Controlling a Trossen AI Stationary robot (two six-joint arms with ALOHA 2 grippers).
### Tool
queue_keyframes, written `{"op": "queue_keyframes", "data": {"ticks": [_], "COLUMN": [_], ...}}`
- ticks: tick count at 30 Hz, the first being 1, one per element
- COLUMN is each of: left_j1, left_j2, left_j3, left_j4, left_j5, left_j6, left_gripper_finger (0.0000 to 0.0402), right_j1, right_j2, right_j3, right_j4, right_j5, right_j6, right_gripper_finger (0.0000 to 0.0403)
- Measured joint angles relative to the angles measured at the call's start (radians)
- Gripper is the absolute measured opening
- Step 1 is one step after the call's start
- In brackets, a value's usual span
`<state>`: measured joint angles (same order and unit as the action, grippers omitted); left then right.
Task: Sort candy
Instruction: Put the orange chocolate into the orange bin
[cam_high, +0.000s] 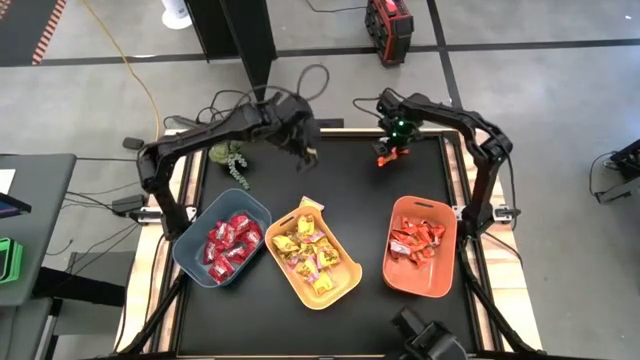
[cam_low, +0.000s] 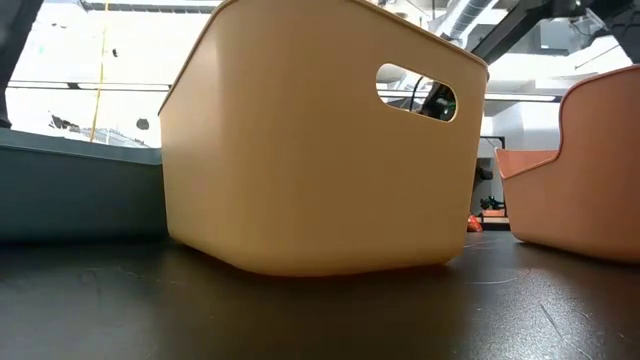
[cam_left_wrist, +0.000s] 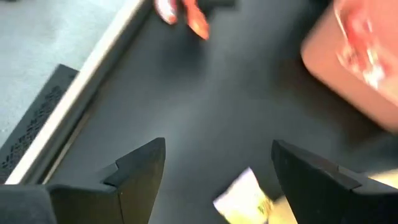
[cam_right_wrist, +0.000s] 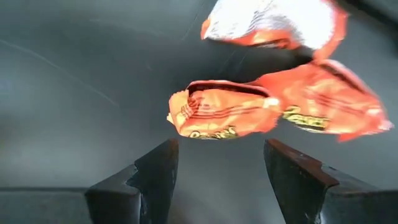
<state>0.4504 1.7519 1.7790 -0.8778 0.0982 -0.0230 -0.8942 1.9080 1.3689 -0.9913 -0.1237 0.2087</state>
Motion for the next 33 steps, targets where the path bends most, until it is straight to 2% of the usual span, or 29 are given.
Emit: {"op": "queue_keyframes", "data": {"ticks": [7, 11, 15, 21, 23, 25, 27, 30, 33], "left_j1": [0.082, 0.087, 0.087, 0.085, 0.085, 0.085, 0.084, 0.084, 0.084], "left_j2": [0.0, 0.0, 0.0, 0.0, 0.0, 0.0, 0.0, 0.0, 0.0], "left_j3": [0.0, 0.0, 0.0, 0.0, 0.0, 0.0, 0.0, 0.0, 0.0], "left_j4": [0.023, 0.024, 0.024, 0.023, 0.023, 0.023, 0.023, 0.023, 0.023], "left_j5": [-0.009, -0.009, -0.013, -0.026, -0.027, -0.029, -0.03, -0.03, -0.031], "left_j6": [-0.061, -0.052, -0.05, -0.049, -0.049, -0.049, -0.049, -0.049, -0.049], "left_gripper_finger": [0.0287, 0.0287, 0.0287, 0.0287, 0.0287, 0.0287, 0.0287, 0.0287, 0.0287], "right_j1": [0.033, 0.047, 0.065, 0.105, 0.126, 0.151, 0.176, 0.2, 0.191], "right_j2": [0.052, 0.08, 0.089, 0.083, 0.061, 0.02, -0.027, -0.085, -0.101], "right_j3": [0.001, 0.0, 0.0, 0.0, -0.001, -0.001, -0.001, -0.001, 0.001], "right_j4": [0.023, 0.049, 0.07, 0.042, 0.003, -0.023, -0.017, 0.022, 0.075], "right_j5": [-0.01, -0.01, -0.006, -0.023, -0.033, -0.028, 0.014, 0.095, 0.12], "right_j6": [0.029, 0.029, 0.02, -0.04, -0.102, -0.178, -0.25, -0.377, -0.506], "right_gripper_finger": [0.0247, 0.0219, 0.0157, 0.0032, 0.001, 0.0015, 0.004, 0.0092, 0.0155]}}
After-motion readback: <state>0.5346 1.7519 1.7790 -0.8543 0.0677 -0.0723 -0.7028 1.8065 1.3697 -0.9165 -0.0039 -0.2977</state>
